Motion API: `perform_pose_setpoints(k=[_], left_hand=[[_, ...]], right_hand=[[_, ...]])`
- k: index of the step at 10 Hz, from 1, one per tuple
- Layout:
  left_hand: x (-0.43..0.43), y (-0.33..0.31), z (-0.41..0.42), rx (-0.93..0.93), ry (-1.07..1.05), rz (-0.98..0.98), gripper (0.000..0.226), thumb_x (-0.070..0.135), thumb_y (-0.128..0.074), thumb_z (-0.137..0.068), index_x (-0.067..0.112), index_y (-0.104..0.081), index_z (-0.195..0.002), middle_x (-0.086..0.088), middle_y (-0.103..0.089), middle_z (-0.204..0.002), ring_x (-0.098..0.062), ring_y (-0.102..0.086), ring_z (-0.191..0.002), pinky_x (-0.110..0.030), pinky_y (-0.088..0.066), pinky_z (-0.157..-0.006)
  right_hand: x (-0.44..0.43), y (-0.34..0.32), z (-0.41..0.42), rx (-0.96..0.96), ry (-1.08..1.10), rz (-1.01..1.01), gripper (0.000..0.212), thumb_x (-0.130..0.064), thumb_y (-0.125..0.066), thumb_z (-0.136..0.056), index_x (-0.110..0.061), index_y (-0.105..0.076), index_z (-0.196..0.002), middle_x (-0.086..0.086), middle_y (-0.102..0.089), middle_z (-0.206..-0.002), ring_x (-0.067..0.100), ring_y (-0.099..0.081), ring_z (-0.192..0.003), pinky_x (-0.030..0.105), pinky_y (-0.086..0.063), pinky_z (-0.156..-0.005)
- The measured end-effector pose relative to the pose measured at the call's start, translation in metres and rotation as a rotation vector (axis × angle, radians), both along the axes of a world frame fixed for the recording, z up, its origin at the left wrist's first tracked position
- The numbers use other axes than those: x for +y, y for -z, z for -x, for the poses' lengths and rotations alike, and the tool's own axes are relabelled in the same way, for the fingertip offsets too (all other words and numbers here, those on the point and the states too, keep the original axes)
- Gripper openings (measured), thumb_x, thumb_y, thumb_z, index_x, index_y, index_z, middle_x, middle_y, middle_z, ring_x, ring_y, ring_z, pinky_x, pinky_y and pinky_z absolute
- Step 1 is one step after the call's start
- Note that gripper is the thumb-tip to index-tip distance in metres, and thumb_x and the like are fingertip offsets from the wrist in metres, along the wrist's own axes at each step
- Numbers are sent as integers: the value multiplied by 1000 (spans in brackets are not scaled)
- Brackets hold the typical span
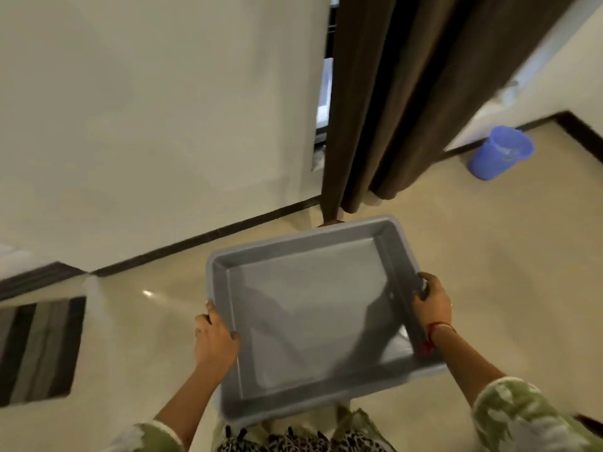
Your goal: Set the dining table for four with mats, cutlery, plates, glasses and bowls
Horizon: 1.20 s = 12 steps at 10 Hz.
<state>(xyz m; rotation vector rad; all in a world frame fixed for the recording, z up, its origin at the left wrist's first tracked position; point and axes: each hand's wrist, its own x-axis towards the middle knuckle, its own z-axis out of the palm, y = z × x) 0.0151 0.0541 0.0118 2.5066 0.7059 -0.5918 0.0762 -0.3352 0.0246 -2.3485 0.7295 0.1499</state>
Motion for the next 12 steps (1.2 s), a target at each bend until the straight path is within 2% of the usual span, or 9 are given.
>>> perform_pose_setpoints(k=[1,3,5,6,7,8,9,11,12], left_hand=[[-20,8,10,15,-135,10,88,16,-63,-86,2,-5,-150,-26,-36,-128,-42,-46,-112,-46,-42,-94],[-49,24,14,63,-255,51,87,17,-62,-87,7,-4,-151,-24,-33,-132,-42,-44,-117,-49,-40,-101],[-47,34,14,82,-227,60,95,27,-68,-83,8,-4,-151,-22,-34,-130,-43,-48,-115,-50,-43,-98],[-44,33,18,68,-173,69,95,25,-68,-81,8,-6,-150,-23,-32,-134,-47,-47,-115,-52,-43,-98],[-51,28,23,92,-58,-67,94,33,-63,-85,12,0,-151,-17,-11,-154,-42,-25,-137,-52,-34,-107],[-57,31,27,173,48,-104,94,36,-56,-90,13,11,-151,-11,10,-159,-33,-5,-146,-47,-23,-115],[-58,36,30,198,39,-45,96,31,-58,-90,10,14,-150,-9,19,-158,-32,1,-146,-44,-23,-116],[-63,26,29,139,25,-114,91,33,-57,-90,10,7,-151,-12,9,-158,-34,0,-146,-47,-20,-116],[-71,12,32,-12,109,-146,87,33,-56,-90,9,2,-151,-14,2,-158,-34,-1,-146,-45,-16,-117]], right_hand=[[-12,9,-31,48,-87,-43,46,1,-52,-85,-14,-50,-129,22,-61,-116,41,-57,-104,50,-47,-95],[-30,31,-69,105,-243,-41,51,4,-46,-84,-15,-49,-132,25,-62,-112,43,-57,-99,47,-48,-87],[-39,43,-78,98,-383,-49,57,11,-43,-83,-11,-49,-135,19,-57,-127,40,-54,-112,43,-42,-102],[-43,47,-78,133,-398,-73,58,8,-46,-83,-13,-46,-137,17,-53,-132,41,-51,-117,46,-40,-106],[-45,56,-69,234,-434,21,68,0,-51,-85,-19,-30,-146,15,-36,-146,45,-42,-123,54,-35,-107],[-45,61,-61,325,-467,92,76,-6,-51,-88,-22,-12,-151,12,-22,-154,46,-35,-128,56,-32,-108],[-45,63,-61,337,-480,117,75,-9,-49,-90,-21,-7,-151,10,-16,-156,44,-31,-132,55,-30,-110],[-45,42,-47,225,-502,166,71,-8,-53,-90,-16,-16,-150,13,-16,-156,41,-27,-136,51,-28,-112],[-40,28,-19,15,-420,58,67,-8,-57,-87,-15,-27,-146,13,-23,-152,40,-33,-133,53,-35,-108]])
